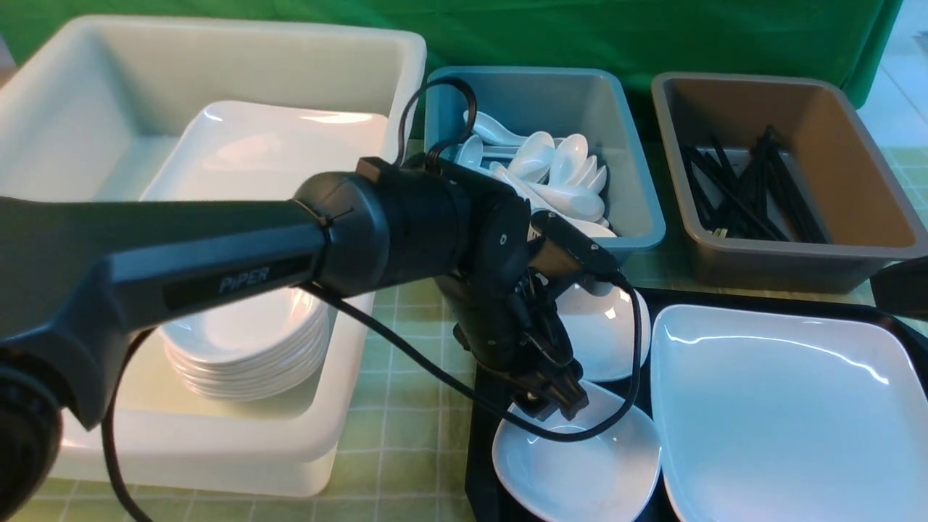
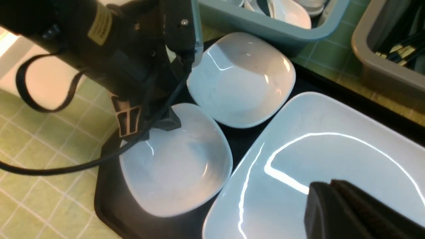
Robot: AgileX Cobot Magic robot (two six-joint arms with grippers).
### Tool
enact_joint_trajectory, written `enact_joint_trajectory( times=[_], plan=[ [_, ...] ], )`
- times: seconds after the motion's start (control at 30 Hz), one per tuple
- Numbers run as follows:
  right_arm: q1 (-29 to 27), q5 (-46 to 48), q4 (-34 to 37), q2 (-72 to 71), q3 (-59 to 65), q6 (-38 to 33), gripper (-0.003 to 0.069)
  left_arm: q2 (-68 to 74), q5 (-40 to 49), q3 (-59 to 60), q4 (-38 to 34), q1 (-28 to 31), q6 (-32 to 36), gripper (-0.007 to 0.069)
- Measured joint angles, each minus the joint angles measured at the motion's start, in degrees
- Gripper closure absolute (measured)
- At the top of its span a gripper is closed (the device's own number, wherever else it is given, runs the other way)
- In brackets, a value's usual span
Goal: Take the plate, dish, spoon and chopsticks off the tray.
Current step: Use the left arm to grab a small plate from the dinner plate
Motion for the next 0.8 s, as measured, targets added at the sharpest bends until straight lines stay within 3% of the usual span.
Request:
enact_joint_trajectory(
  times=[0.2, 0.43, 0.8],
  plan=[
    [0.0, -0.37, -0.13, 0.17, 0.0, 0.0, 0.0662, 1.79, -1.08, -0.7, -0.99, -0.06, 0.59, 0.0216],
    [0.0, -0.8, -0.17, 0.17, 0.0, 0.0, 0.066, 3.51, -0.46, -0.74, -3.73, -0.33, 0.24, 0.0477],
    [0.0, 2.16, 1.25, 0.29, -0.82, -0.75, 0.066, -2.44, 9.73, -3.3, -4.4, -0.12, -3.91, 0.0608]
  ],
)
